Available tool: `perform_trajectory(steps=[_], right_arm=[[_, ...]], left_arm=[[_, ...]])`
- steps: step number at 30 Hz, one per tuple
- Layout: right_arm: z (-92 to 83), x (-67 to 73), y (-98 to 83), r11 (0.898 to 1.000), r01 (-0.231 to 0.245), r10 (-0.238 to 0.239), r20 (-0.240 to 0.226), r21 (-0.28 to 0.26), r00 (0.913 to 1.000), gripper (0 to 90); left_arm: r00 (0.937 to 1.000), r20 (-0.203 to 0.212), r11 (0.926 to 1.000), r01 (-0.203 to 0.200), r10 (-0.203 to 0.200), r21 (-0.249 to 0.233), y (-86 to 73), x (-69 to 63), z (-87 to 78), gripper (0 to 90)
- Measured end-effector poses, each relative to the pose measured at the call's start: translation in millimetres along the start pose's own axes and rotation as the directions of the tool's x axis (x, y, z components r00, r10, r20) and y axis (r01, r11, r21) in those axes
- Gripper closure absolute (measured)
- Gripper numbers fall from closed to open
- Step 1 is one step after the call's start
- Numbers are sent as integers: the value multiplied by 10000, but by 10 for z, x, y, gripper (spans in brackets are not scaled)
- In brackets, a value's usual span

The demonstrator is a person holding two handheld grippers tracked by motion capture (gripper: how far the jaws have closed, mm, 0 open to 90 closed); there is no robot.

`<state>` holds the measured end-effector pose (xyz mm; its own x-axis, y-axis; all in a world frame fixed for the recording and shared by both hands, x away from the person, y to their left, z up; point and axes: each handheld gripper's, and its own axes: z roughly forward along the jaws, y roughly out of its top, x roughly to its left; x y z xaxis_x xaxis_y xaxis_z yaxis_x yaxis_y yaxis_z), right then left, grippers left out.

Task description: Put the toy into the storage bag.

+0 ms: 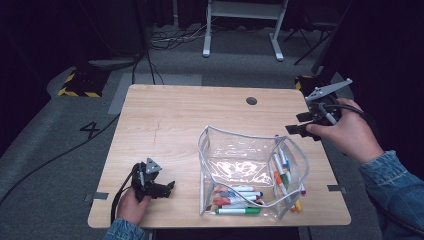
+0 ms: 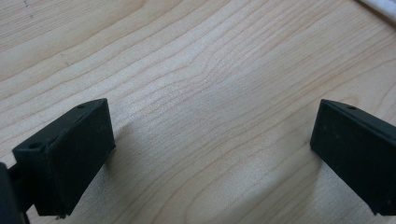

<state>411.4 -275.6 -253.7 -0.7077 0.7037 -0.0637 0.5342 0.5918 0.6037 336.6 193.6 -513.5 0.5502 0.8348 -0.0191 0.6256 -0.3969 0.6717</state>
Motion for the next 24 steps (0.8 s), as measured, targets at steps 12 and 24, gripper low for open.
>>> perform_trajectory(steps=[12,24], right_arm=[[220,-610,-431,9726,-2282,2231,958,453,9701,430],[808,-753,-944,9286,-3262,3173,768,1767,9452,448]], left_arm=[[10000,-25,10000,-32,32,-3,1,2,0,0],[10000,-26,10000,-27,27,-7,1,2,0,0]])
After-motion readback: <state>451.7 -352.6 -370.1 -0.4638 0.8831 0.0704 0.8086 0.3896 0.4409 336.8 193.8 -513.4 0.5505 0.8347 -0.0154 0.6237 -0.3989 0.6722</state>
